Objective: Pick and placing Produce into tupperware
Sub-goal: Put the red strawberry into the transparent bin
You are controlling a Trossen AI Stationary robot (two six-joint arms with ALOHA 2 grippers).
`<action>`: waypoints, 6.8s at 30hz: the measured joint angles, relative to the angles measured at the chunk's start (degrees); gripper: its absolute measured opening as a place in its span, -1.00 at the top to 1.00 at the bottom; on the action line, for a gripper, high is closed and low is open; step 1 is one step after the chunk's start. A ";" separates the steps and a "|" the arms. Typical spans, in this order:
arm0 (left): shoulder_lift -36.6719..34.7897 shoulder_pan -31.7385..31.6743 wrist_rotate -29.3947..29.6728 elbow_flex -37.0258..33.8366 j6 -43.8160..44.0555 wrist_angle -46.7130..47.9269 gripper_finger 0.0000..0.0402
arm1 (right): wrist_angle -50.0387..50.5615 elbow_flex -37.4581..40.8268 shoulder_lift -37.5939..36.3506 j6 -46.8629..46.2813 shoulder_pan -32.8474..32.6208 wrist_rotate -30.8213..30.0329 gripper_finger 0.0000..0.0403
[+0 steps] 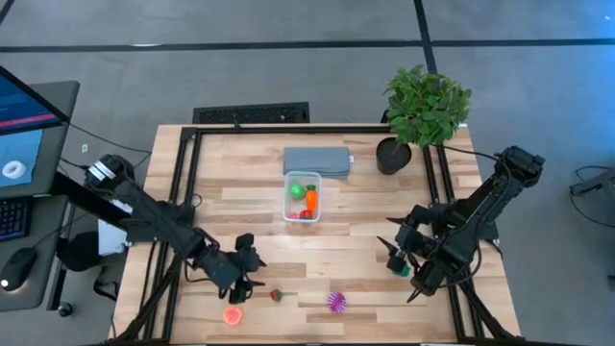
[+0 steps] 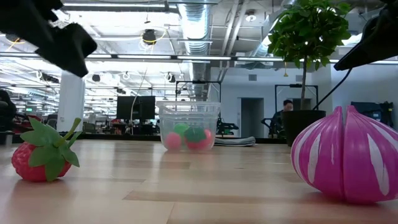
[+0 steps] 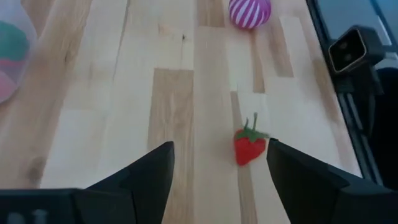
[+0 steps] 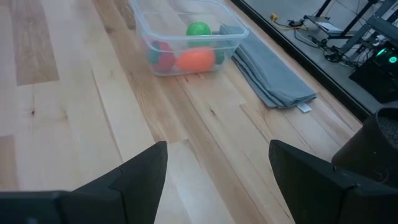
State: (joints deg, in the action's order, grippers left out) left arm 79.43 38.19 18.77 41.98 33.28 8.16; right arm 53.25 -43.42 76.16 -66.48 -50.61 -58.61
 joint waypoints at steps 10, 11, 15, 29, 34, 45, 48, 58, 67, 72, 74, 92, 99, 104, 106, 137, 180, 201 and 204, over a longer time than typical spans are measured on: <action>9.62 2.22 -0.19 0.35 4.13 -6.07 -0.23 | -0.64 0.00 0.00 0.37 0.07 -0.11 -0.52; 10.24 2.30 -0.48 0.48 4.41 -6.18 -0.23 | -0.68 0.00 0.00 0.41 0.09 -0.13 -0.52; 11.84 2.67 -0.76 1.25 5.17 -6.72 -0.23 | -0.90 0.00 0.00 0.48 0.11 -0.15 -0.52; 12.60 3.40 0.70 1.25 5.94 -9.06 -0.23 | -1.44 0.00 0.00 1.00 0.09 -0.17 -0.52; 12.60 3.40 1.00 1.25 6.24 -9.13 -0.23 | -1.45 0.00 0.00 1.00 0.09 -0.15 -0.52; 12.60 3.37 0.56 1.25 6.25 -9.50 -0.23 | -1.46 0.00 0.00 1.05 0.09 -0.17 -0.52; 12.60 3.37 0.54 1.25 6.18 -9.72 -0.23 | -1.46 0.00 0.00 1.05 0.09 -0.17 -0.52; 16.78 3.50 -0.88 3.18 3.55 -11.80 -0.23 | -1.49 0.00 0.00 1.03 0.07 -0.15 -0.52; 21.06 3.48 -0.62 7.17 3.46 -7.65 -0.23 | -1.69 0.00 0.00 1.05 0.07 -0.17 -0.52; 21.06 3.48 0.56 7.17 4.19 -7.54 -0.23 | -1.73 0.00 0.00 1.00 -0.04 -0.11 -0.52; 21.06 3.46 0.80 7.17 4.32 -7.68 -0.23 | -1.81 0.00 0.00 1.05 -0.04 -0.13 -0.52; 22.00 3.18 1.22 7.19 4.04 -9.11 -0.23 | -1.86 0.00 0.00 1.03 -0.02 0.00 -0.52; 22.00 3.00 1.43 7.19 3.51 -9.41 -0.23 | -1.88 0.00 0.00 1.05 -0.02 0.00 -0.52; 22.00 2.94 1.43 7.18 2.12 -9.39 -0.23 | -1.88 0.00 0.00 1.05 -0.02 0.00 -0.52; 22.00 2.66 1.37 7.19 1.36 -9.39 -0.23 | -1.88 0.00 0.00 1.05 -0.02 0.00 -0.52; 21.96 -0.48 -6.06 7.17 -4.35 -8.98 -0.23 | -1.95 0.00 0.00 1.00 -0.02 0.00 -0.52; 29.17 -3.31 -13.17 16.57 -10.19 0.13 -0.23 | -2.12 0.02 0.02 1.03 0.00 0.02 -0.52; 29.28 -3.31 -13.78 20.02 -7.19 12.07 -0.22 | -2.51 0.02 0.02 1.03 -0.02 0.22 -0.52; 29.28 -3.31 -13.76 20.01 -7.17 12.20 -0.16 | -2.51 0.02 0.00 1.03 -0.02 0.24 -0.52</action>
State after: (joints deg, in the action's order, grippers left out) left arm 108.71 34.87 5.02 61.99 26.11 20.36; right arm 50.74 -43.40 76.16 -65.45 -50.63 -58.37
